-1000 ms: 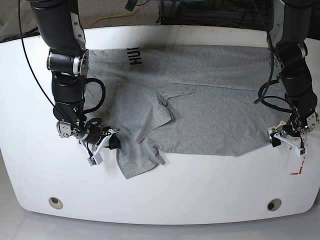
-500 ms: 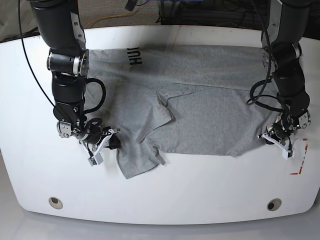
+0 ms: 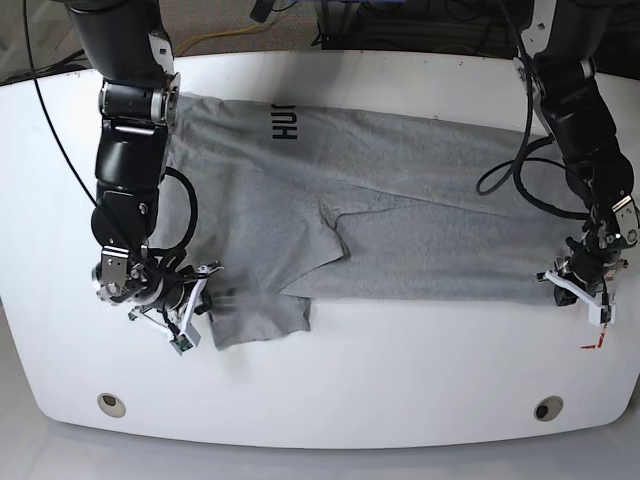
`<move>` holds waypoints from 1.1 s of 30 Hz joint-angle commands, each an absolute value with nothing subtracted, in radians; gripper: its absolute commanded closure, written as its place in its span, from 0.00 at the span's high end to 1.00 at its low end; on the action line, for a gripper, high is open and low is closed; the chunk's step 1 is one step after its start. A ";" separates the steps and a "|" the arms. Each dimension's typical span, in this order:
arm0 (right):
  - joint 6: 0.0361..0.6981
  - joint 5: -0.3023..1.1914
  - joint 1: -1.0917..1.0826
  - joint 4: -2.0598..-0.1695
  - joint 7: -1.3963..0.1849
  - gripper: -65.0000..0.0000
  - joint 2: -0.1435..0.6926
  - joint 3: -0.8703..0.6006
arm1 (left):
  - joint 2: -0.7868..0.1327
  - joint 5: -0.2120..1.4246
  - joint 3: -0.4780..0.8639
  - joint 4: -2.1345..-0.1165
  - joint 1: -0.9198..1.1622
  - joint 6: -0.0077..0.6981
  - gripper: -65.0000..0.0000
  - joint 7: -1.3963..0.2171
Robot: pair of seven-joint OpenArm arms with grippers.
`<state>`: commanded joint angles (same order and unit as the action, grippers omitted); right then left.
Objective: Fold the T-shirt properly
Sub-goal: 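Fold the hem up over the collar edge with both grippers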
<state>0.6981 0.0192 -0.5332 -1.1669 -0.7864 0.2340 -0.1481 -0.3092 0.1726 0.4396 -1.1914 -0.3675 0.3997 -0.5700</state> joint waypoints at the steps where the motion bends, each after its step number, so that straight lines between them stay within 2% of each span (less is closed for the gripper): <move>1: 0.698 0.019 -0.518 -1.221 -0.820 0.00 0.234 -0.148 | -0.309 0.173 0.440 -1.231 -0.346 0.400 0.00 -0.588; 12: 0.698 0.021 -0.285 -1.779 -1.156 0.00 0.246 -0.150 | -0.312 0.196 0.443 -1.570 -0.139 0.401 0.00 -0.687; 16: 0.698 0.021 -0.142 -1.943 -1.191 0.00 0.240 -0.150 | -0.312 0.196 0.446 -1.633 -0.062 0.401 0.00 -0.723; 20: 0.698 0.021 -0.030 -1.986 -1.191 0.00 0.222 -0.151 | -0.311 0.196 0.510 -1.656 0.015 0.406 0.00 -0.742; 25: 0.698 0.021 0.077 -2.014 -1.191 0.00 0.182 -0.216 | -0.311 0.189 0.553 -1.675 0.094 0.519 0.00 -0.743; 28: 0.698 0.021 0.107 -2.011 -1.191 0.00 0.163 -0.251 | -0.314 0.186 0.558 -1.676 0.139 0.564 0.00 -0.743; 30: 0.698 0.021 0.128 -2.011 -1.193 0.01 0.156 -0.254 | -0.315 0.186 0.547 -1.681 0.163 0.582 0.10 -0.745; 33: 0.698 0.021 0.166 -2.011 -1.194 0.22 0.139 -0.259 | -0.315 0.186 0.553 -1.684 0.185 0.590 0.39 -0.794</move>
